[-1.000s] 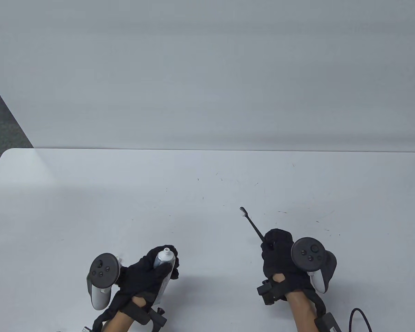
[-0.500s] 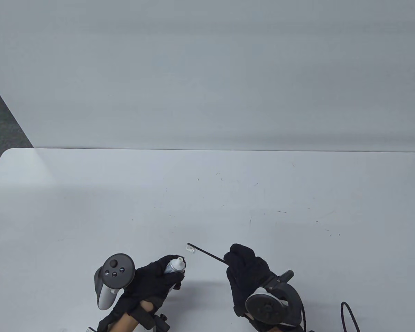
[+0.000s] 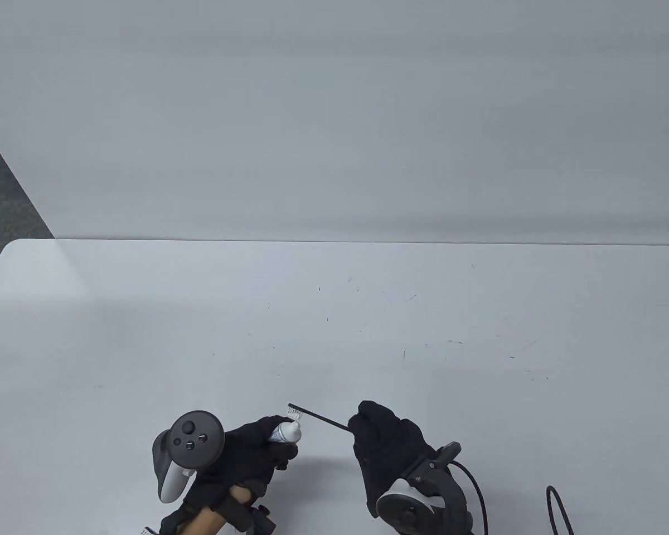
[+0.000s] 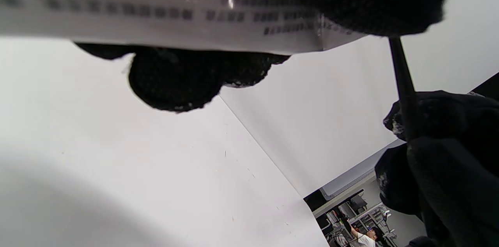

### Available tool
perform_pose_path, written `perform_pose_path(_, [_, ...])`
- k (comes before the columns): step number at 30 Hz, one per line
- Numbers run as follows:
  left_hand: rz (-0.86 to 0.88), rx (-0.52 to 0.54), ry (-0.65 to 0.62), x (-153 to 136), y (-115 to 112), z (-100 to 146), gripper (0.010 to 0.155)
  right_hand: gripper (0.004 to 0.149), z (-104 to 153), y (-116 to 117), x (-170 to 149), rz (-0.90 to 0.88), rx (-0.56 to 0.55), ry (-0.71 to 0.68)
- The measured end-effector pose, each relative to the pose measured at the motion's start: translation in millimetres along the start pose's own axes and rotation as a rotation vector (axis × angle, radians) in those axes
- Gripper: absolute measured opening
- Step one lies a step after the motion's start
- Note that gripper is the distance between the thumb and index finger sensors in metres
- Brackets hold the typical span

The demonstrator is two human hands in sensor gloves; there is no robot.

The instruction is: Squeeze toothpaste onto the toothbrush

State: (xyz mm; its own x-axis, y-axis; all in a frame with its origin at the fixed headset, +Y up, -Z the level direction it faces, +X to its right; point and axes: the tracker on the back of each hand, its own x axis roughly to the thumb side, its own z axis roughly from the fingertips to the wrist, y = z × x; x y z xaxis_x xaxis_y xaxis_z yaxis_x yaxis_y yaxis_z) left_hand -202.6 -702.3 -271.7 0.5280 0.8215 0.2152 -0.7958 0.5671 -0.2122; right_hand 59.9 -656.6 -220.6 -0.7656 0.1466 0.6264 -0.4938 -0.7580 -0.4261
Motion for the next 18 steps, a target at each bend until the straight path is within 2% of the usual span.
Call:
perform_pose_path(2, [0.001,-0.003,0.004,0.1,-0.2,-0.1,0.068,0.042,0.0,-0.3,0.2,0.004,-0.001,-0.003])
perform_pose_path(18, [0.023,0.024,0.051,-1.0,3.3,1.0,0.067,0.041,0.5,-0.1,1.8,0.020,0.018,-0.007])
